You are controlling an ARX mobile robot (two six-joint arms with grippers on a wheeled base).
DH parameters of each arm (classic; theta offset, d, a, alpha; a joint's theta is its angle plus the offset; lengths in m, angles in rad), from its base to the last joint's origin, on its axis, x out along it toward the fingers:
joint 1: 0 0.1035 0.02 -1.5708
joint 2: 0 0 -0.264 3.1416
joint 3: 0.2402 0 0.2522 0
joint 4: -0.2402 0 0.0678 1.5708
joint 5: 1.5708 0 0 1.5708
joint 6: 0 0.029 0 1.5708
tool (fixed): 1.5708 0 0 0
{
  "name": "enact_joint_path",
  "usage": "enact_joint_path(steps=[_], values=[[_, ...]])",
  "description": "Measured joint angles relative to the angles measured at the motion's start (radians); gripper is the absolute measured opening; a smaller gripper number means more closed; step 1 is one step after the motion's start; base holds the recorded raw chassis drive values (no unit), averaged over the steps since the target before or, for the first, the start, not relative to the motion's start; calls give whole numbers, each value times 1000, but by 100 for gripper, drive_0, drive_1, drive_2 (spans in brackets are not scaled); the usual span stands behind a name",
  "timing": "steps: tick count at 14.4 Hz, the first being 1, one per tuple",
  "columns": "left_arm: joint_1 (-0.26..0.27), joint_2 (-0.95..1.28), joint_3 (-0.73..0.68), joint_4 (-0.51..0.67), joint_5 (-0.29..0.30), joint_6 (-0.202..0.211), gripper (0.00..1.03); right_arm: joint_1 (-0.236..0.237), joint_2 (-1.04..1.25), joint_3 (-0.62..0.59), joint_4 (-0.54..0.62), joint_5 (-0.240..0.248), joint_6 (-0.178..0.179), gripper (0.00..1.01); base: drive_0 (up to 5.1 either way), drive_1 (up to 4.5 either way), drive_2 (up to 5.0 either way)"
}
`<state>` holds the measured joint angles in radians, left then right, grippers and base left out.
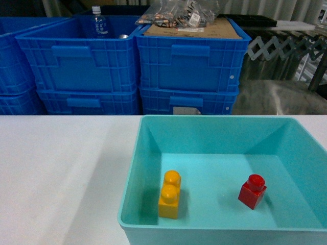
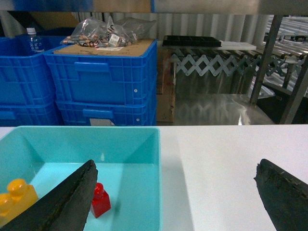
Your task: Pick red block from blue box to shelf
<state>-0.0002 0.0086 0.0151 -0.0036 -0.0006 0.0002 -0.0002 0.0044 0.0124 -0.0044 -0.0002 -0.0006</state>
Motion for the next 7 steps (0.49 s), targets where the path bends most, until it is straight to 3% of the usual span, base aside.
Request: enact_joint_path(steps=[5,6,7], values=[[0,0,0,0,0,0,98,0,0,0,-1,0,0,98,0,0,0],[0,0,0,0,0,0,98,-5,51,35,-119,-69,-40,98,0,0,0],[0,0,0,0,0,0,98,34,147,65,-134,-78,-55,98,0,0,0]])
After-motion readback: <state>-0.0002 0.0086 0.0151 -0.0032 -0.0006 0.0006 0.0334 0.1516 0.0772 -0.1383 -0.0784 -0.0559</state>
